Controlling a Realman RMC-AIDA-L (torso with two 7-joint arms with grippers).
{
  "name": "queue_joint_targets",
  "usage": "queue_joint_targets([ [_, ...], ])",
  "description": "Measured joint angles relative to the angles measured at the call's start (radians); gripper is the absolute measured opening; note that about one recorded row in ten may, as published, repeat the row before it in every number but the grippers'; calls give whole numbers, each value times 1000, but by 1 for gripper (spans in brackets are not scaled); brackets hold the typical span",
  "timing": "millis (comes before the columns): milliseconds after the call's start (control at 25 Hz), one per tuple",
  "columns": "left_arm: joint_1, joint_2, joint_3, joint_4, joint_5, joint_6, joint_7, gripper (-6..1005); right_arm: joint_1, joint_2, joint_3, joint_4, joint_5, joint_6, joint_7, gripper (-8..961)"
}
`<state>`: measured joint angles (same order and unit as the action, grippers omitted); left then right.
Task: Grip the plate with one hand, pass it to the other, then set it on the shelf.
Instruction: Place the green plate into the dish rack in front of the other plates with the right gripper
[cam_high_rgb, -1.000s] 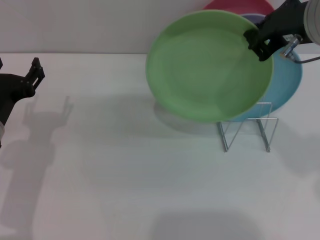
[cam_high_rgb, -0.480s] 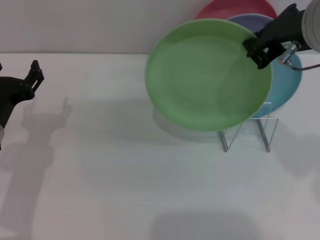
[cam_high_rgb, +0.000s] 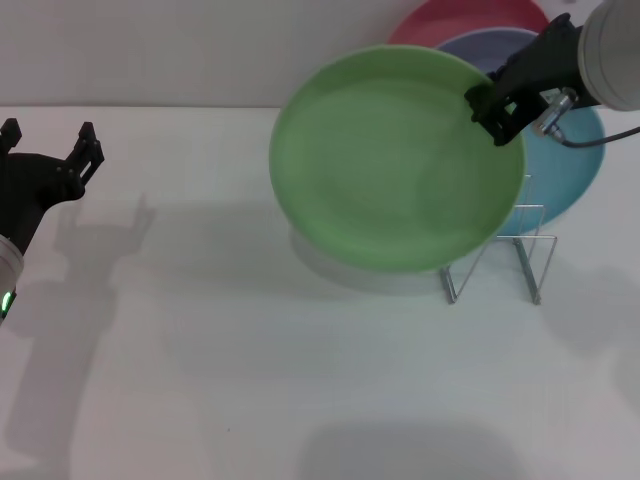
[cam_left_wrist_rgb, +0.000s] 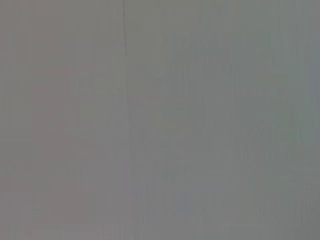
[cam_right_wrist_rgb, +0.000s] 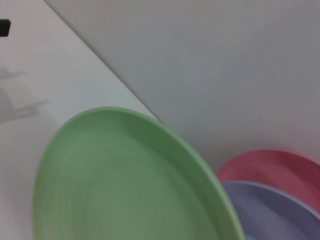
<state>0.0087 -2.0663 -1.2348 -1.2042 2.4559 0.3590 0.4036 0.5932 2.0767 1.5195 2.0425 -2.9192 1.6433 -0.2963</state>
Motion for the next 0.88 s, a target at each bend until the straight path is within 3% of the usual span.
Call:
queue_joint_targets([
  [880, -27, 1, -2, 19, 0, -3, 0, 822, -57, 3, -60, 1, 1, -42, 29, 55],
])
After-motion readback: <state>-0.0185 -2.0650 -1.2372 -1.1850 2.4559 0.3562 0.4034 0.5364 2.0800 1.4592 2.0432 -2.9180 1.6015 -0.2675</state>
